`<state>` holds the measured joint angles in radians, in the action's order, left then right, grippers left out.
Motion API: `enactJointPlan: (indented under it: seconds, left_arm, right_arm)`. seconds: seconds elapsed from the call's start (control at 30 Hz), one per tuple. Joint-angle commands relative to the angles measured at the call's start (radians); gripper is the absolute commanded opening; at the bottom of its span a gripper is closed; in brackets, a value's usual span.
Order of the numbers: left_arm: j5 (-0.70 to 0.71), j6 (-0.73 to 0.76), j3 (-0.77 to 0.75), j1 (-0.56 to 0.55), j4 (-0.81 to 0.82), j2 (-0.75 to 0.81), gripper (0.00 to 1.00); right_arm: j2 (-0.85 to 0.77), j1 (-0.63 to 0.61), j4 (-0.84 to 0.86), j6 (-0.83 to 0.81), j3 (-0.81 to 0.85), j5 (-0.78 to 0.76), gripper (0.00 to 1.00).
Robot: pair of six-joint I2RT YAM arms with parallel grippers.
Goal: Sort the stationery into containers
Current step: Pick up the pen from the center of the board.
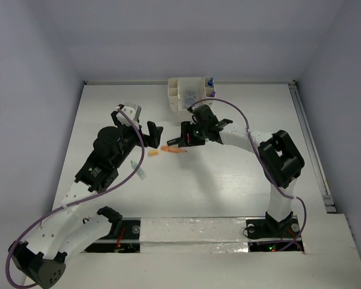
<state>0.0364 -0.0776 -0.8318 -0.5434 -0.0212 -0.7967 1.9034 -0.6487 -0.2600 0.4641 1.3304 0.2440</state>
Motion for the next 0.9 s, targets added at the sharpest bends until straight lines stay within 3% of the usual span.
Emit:
enactJointPlan:
  seconds: [0.0,0.23,0.87]
  left_arm:
    - [-0.024,-0.014,-0.029,-0.006,0.024,0.027,0.99]
    - [-0.032,-0.019,-0.03,-0.006,0.023,0.027,0.99]
    - [-0.032,-0.022,-0.03,-0.006,0.024,0.036,0.99]
  right_arm:
    - [0.026,0.0,0.079,0.042,0.03,-0.003,0.64]
    - [0.126,0.0,0.062,0.034,0.139,-0.077,0.69]
    - [0.33,-0.051,-0.14,-0.05,0.444,-0.255,0.68]
